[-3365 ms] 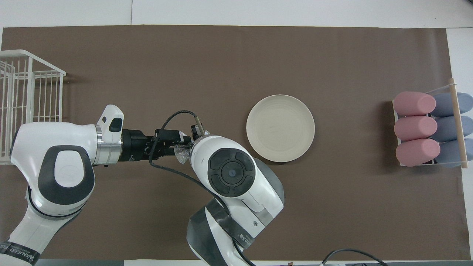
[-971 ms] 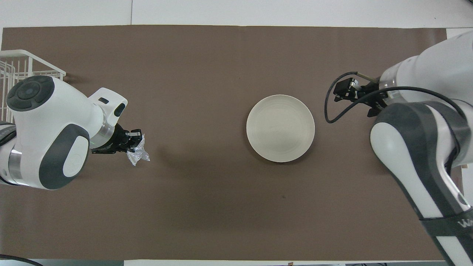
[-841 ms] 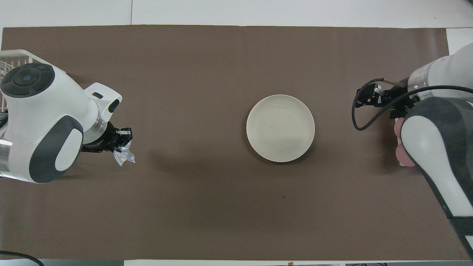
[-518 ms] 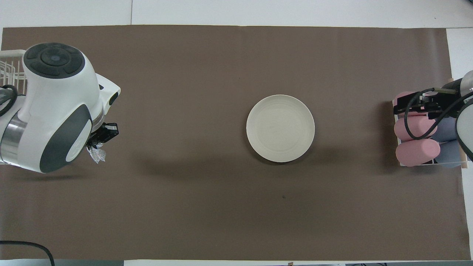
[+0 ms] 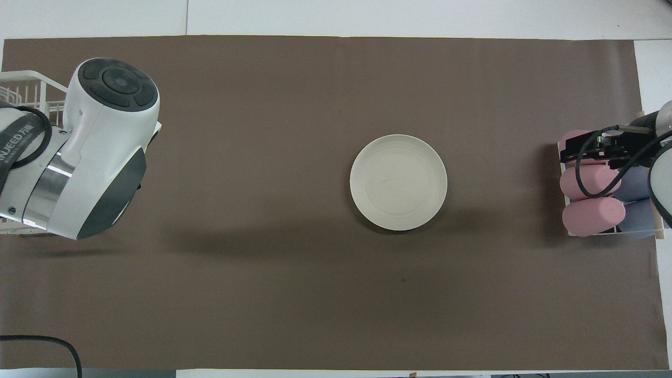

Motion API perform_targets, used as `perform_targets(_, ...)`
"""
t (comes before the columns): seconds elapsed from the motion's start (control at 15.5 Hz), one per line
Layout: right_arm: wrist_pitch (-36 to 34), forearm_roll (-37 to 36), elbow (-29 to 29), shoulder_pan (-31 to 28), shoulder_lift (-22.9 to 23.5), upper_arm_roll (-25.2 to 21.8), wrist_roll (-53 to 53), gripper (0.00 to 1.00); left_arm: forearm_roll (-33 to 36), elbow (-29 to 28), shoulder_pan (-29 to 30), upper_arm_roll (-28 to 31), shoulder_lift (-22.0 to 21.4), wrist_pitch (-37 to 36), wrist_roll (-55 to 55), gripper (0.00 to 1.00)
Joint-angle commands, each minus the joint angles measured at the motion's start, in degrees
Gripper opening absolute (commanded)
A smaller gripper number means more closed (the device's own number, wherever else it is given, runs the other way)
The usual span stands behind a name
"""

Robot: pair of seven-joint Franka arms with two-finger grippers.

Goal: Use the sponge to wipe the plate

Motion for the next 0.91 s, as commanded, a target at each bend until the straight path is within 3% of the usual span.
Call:
perform_targets(0.0,-1.3,-1.1,-0.12,0.15,-1.41,0.46,0.59,1.0,8.36,1.84,0.4,0.91,4.97,1.53,-0.86,0.0)
perform_targets(0.26,-1.3,-1.1,-0.12,0.06,-2.29,0.37,0.59,1.0,18.92,0.69,2.16,0.92,12.17,4.18,-0.95,0.0)
perform_targets(0.84,-1.3,-1.1,-0.12,0.15,-2.38,0.46,0.59,1.0,16.65,-4.75,6.82,0.65,11.48,10.07,-2.35,0.0)
